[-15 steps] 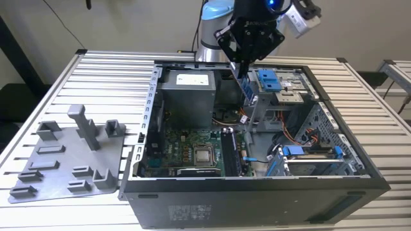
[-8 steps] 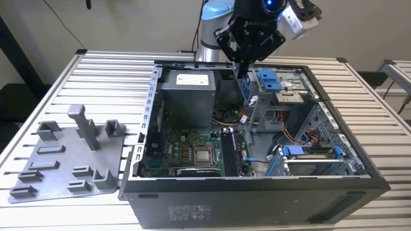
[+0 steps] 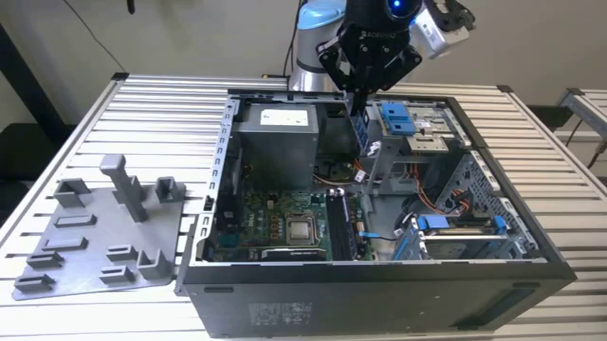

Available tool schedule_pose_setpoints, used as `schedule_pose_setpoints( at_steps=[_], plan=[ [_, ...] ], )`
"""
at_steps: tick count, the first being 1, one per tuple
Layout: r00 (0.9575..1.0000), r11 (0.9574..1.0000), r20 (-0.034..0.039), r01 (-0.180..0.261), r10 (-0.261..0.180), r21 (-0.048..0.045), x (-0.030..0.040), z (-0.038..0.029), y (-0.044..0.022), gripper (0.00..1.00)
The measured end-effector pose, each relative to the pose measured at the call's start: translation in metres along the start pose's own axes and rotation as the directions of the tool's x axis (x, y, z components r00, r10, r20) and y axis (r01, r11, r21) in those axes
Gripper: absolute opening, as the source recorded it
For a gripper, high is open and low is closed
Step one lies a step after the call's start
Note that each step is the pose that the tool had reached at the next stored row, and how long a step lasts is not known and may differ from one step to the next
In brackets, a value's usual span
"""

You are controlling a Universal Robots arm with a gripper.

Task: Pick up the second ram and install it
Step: 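Insert the second ram into the second slot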

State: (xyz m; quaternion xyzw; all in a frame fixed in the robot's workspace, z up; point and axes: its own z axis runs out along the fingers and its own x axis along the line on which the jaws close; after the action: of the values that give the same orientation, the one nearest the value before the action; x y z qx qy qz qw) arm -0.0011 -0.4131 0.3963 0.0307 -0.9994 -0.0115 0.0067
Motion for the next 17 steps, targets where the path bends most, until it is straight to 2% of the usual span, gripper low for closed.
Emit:
schedule_pose_setpoints(
  at_steps=[9,17],
  plan=[
    [1.0000,1.0000,0.0000,-0.001,0.001,-0.0001,-0.0040,0.0040,-0.0021,0.14],
    [1.0000,1.0000,0.0000,-0.003,0.003,0.0000,-0.0047,0.0082,-0.0035,0.14]
  ],
)
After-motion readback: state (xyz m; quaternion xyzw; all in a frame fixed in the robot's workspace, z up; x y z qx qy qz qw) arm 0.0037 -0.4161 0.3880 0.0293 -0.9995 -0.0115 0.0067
